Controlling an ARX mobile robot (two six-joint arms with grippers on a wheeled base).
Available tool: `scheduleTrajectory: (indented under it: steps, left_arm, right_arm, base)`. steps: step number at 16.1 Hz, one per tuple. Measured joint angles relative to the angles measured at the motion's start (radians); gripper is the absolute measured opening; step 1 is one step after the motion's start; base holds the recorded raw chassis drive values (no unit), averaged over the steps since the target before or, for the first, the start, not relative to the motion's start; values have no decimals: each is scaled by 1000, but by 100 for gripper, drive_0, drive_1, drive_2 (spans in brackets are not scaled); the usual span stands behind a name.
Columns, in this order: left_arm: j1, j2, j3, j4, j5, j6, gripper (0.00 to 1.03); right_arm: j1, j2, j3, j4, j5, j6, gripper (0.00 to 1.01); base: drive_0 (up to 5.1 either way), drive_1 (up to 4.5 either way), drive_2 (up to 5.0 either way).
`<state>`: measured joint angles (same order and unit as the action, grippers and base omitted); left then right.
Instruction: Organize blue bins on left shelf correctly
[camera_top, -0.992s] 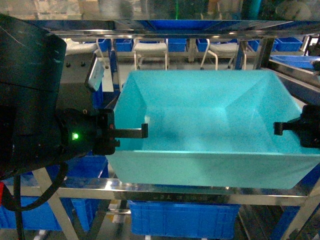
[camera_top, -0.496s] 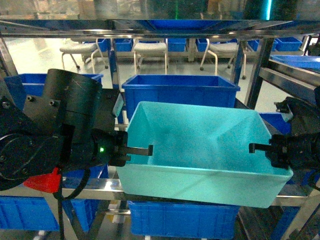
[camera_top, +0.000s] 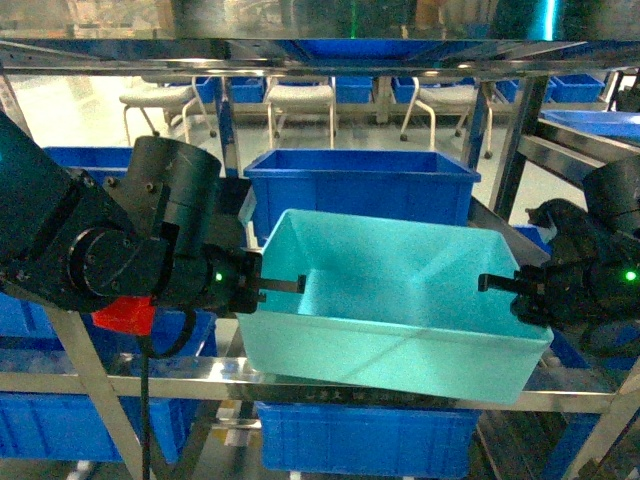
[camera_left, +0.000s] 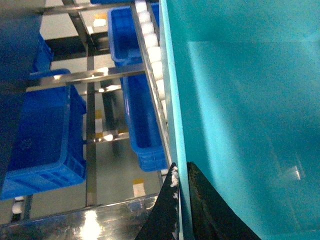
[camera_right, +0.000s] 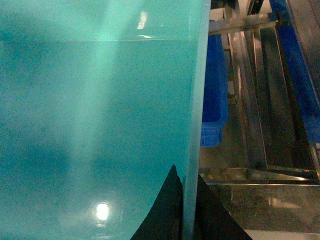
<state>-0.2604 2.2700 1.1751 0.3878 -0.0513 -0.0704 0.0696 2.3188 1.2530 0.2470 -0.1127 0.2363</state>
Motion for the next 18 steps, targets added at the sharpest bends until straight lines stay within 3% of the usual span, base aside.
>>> scheduleTrajectory:
  steps: [7,13,15,16,17,18]
  left_arm:
    - [51,92,186,-154,48,3,2]
    - [78,114,236,-239,72,-13,2]
    - [87,119,242,-246,77,-25,5]
    - [95,122,242,-247,76,-25,10]
    - [108,125,243,-244,74,-27,27]
    - [106,125,244,-240,71,-27,70]
  right_arm:
    - [16,100,212,-114,0,2,2]
    - [29,134,273,-142,-23,0,2]
    - [30,139,278,-142,-45,3,9]
    - [30,140,280,-140,-54,4,15]
    - [28,139,295,-132,-60,8,30]
    - [27,137,294,-115,-61,7,76]
  base:
    - [0,0,0]
    - [0,0,0]
    - [0,0,0]
    - [0,0,0]
    - [0,0,0]
    - [0,0,0]
